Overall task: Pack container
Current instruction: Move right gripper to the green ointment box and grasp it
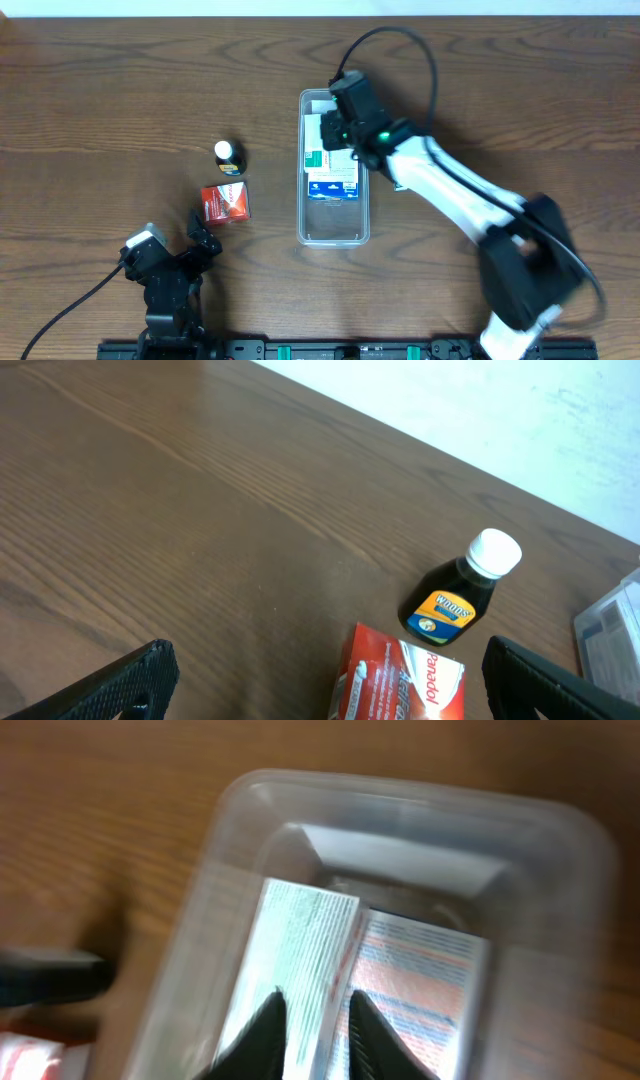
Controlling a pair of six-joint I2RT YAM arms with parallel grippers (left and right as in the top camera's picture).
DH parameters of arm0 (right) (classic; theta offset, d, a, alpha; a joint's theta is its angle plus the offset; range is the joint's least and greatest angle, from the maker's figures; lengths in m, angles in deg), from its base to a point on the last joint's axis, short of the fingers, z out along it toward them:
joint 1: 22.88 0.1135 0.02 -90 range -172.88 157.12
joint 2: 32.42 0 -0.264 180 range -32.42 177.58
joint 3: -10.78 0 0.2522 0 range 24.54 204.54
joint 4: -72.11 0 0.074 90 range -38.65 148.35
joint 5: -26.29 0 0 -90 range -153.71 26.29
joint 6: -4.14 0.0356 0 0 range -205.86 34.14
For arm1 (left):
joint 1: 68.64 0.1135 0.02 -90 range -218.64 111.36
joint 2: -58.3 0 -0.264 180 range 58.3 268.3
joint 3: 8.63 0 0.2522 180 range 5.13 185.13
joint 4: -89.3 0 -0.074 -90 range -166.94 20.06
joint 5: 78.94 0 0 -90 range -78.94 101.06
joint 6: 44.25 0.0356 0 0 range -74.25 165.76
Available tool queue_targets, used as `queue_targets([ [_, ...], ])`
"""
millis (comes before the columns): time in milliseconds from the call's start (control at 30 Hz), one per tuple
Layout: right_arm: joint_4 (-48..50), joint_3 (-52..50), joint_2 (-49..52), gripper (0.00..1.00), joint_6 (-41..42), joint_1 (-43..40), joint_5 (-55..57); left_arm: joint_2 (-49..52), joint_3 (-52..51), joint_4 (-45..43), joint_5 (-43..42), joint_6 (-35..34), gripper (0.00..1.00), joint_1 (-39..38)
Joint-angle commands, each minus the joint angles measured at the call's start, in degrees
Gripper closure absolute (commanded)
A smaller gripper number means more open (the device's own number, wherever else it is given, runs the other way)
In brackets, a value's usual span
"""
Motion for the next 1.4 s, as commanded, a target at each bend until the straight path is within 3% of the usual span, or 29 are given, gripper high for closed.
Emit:
queue_targets([
  [0,-5.66,0.52,-10.82,0.62,-3.61,-3.54,4.83,-0.22,-1.22,0.17,0.31,-0.5,0.02,0.24],
  [267,-24.52,-0.17,-14.86,0.24,-3.65,-14.21,8.26,-0.22,-1.22,0.2,0.31,-0.5,0.02,0.24],
  [467,-26.67,-3.39,-9.42,0.12,-12.26,-18.84,-5.33,-0.22,-1.22,0.2,0.31,-0.5,0.02,0.24],
  [767,-26.01,-4.11,0.7,0.12,-17.31,-17.14,-6.91,-0.22,-1.22,0.17,0.31,-0.5,0.02,0.24],
  [1067,-26.88,-4.15,5.99,0.14,-17.07,-16.41,-4.59,-0.22,-1.22,0.2,0.31,-0.5,0.02,0.24],
  [1200,-26.86,-4.44,6.54,0.19,-16.55,-16.0,-4.0,-0.22,-1.22,0.17,0.31,-0.5,0.02,0.24],
  [1367,-26.29,-4.37,6.43,0.37,-13.97,-15.89,-2.12,-0.22,-1.22,0.17,0.31,-0.5,0.02,0.24],
])
